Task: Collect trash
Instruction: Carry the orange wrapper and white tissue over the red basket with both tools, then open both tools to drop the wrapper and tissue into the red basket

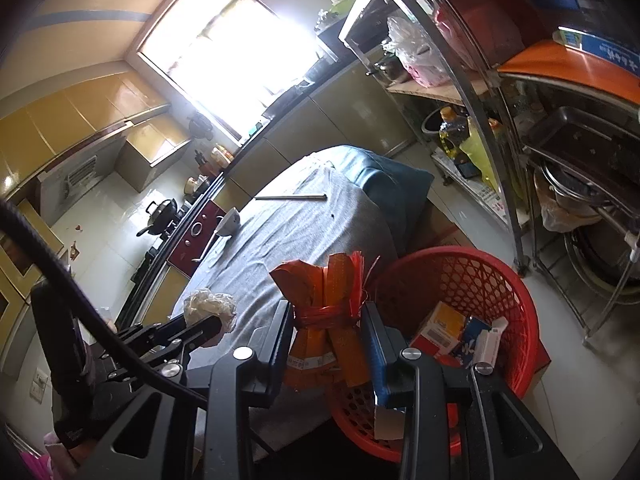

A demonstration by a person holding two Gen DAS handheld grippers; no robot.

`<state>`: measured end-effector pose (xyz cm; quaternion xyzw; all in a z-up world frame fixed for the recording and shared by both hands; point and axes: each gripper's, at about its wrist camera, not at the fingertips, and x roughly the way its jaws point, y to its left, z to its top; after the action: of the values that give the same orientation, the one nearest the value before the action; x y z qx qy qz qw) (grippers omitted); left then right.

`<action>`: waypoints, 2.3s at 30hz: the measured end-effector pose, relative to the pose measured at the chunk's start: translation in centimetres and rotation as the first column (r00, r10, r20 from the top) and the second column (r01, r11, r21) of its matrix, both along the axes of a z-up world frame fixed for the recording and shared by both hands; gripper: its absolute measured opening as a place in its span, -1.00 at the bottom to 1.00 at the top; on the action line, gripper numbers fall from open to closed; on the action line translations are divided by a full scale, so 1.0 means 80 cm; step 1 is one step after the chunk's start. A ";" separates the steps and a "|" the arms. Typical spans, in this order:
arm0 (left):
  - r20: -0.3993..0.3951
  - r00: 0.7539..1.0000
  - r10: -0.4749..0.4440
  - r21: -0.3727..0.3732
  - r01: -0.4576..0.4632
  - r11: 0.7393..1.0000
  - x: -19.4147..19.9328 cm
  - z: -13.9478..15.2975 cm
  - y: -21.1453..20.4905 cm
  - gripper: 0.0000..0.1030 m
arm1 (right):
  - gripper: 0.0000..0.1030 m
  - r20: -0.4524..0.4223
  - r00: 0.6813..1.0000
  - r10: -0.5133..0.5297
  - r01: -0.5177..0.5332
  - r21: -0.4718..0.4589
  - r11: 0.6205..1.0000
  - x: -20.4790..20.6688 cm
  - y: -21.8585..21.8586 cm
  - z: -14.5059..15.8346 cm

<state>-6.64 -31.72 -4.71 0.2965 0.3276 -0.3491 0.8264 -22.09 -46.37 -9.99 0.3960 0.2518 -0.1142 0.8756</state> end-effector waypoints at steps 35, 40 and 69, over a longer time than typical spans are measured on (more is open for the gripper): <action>-0.141 0.986 -0.093 0.044 0.100 0.994 -0.012 -0.045 -0.018 -0.46 | -0.29 -0.054 0.998 -0.009 0.012 0.063 0.998 -0.007 -0.004 -0.036; -0.178 0.979 -0.101 0.017 0.106 0.994 -0.006 -0.047 -0.017 -0.46 | -0.29 -0.059 0.998 -0.021 0.025 0.063 0.998 -0.013 -0.008 -0.039; -0.344 0.923 -0.175 -0.036 0.173 0.984 -0.004 -0.081 -0.074 -0.46 | -0.25 -0.164 0.978 -0.127 0.134 0.033 0.990 -0.035 -0.036 -0.058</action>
<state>-6.93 -37.65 -11.20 0.2566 0.4392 -0.4684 0.7225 -24.92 -49.27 -14.64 0.4201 0.2979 -0.1975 0.8341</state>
